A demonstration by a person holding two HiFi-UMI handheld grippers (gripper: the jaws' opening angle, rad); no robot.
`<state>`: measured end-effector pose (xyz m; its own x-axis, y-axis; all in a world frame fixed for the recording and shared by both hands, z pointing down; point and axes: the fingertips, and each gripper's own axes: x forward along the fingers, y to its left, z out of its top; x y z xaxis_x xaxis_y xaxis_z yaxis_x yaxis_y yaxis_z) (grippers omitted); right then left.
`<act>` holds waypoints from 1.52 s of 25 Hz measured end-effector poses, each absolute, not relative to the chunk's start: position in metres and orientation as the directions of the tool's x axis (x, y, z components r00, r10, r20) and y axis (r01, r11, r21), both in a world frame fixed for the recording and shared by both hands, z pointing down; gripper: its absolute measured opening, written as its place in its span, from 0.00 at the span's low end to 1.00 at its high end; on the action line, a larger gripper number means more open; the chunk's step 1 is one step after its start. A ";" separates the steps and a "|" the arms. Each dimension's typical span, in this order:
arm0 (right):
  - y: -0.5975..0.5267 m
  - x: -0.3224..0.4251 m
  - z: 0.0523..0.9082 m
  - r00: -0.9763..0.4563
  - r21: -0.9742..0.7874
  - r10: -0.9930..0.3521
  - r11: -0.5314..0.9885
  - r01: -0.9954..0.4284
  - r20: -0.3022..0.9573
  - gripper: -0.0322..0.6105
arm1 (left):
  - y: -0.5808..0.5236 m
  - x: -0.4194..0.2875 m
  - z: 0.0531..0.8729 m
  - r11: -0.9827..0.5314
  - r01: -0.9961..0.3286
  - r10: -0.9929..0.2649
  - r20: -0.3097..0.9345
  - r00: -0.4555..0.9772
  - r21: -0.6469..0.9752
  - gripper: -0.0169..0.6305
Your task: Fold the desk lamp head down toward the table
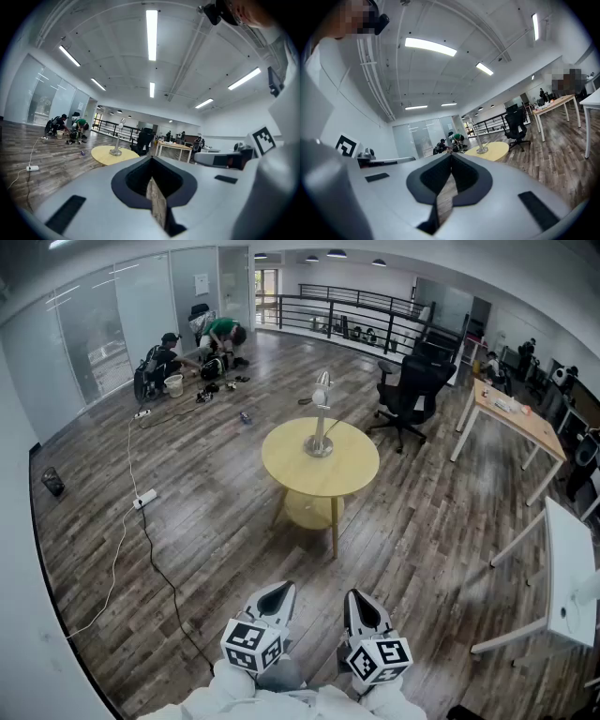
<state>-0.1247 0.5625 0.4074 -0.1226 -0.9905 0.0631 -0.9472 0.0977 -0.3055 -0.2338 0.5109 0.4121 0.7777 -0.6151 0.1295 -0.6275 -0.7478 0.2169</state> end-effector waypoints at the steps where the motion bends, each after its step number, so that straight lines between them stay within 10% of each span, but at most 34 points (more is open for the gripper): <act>1: 0.559 -0.121 0.409 -0.120 -0.306 -0.991 0.095 -0.947 0.065 0.07 | 0.506 -0.230 0.412 -0.748 -0.627 -0.616 0.124 0.778 0.217 0.03; 38: 0.264 -0.039 0.414 -0.055 -0.358 -0.996 0.024 -0.933 0.077 0.07 | 0.212 -0.151 0.411 -0.795 -0.568 -0.558 0.109 0.822 0.212 0.03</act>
